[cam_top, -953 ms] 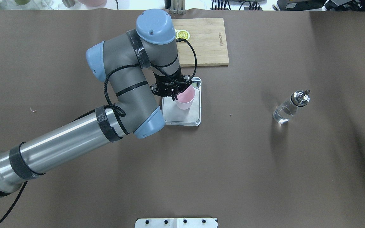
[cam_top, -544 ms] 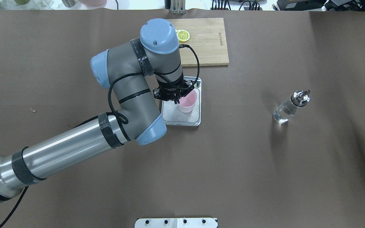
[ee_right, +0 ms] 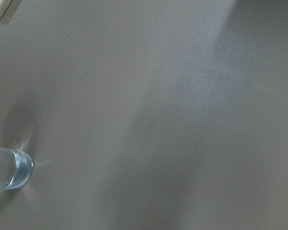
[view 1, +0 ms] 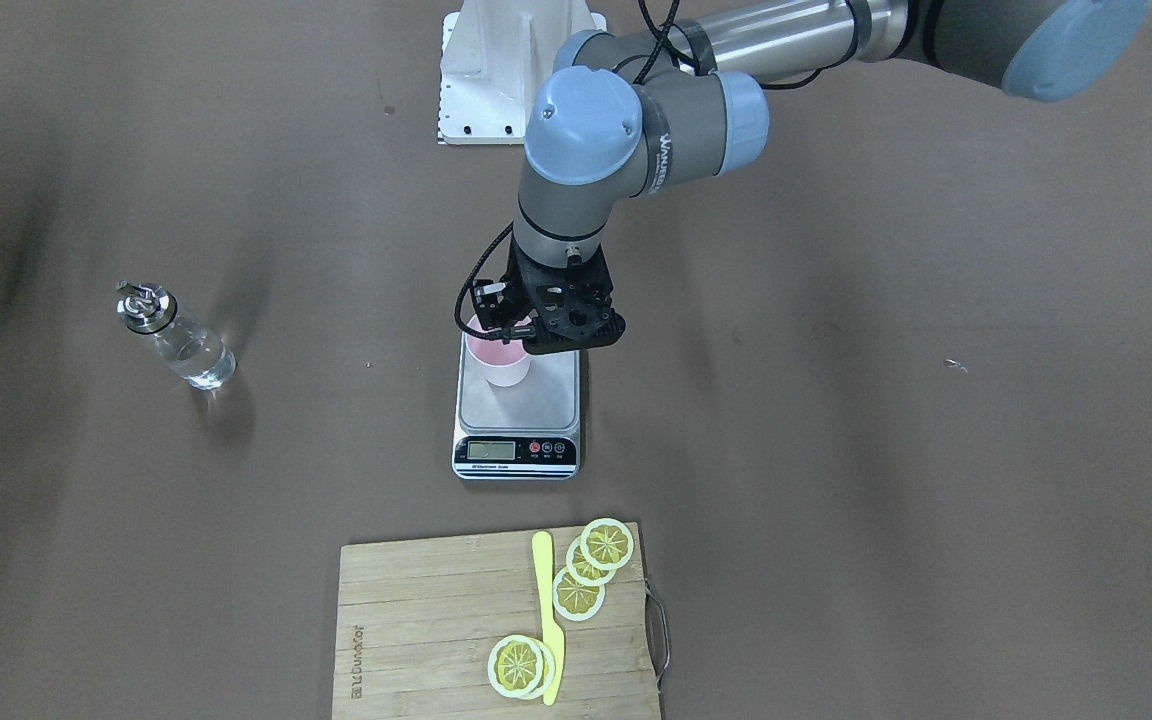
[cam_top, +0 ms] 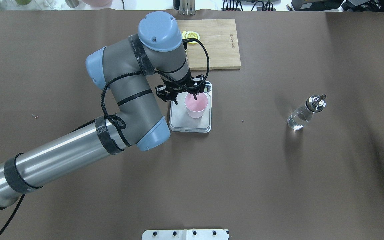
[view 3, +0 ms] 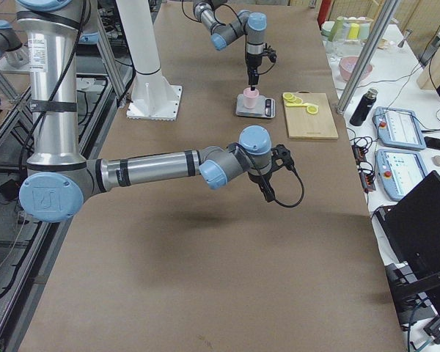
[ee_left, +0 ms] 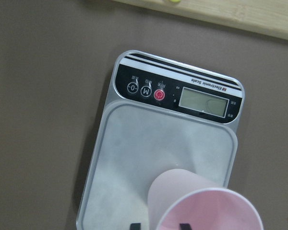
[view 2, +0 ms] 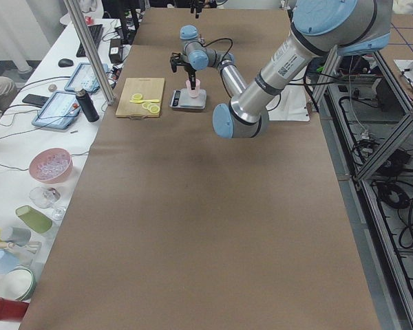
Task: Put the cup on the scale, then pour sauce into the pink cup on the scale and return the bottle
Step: 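Lower the pink cup onto the scale and open the left gripper, then withdraw the left gripper away from the scale, then move the right gripper in toward the glass sauce bottle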
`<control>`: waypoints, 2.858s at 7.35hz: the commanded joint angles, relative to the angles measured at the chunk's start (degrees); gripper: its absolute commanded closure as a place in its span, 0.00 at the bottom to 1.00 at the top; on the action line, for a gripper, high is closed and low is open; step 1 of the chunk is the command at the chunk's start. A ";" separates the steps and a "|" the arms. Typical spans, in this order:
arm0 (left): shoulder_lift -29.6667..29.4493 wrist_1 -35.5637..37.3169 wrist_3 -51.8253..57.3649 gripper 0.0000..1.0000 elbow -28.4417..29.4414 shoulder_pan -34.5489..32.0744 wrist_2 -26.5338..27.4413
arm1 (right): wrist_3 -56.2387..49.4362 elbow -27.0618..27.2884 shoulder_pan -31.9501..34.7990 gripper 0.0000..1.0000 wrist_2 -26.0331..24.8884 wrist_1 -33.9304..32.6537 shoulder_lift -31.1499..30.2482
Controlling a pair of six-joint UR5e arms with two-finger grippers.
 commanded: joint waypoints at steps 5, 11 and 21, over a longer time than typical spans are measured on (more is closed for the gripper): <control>17.54 12.86 30.79 0.02 -20.61 -16.38 -7.99 | 3.16 1.10 -0.94 0.01 3.65 16.55 -7.71; 22.15 13.04 41.95 0.02 -20.81 -22.22 -9.58 | 13.01 1.19 -5.33 0.02 -7.19 48.71 -16.30; 23.12 13.39 41.95 0.02 -21.07 -22.39 -9.58 | 22.76 1.28 -22.65 0.02 -23.13 58.34 -10.87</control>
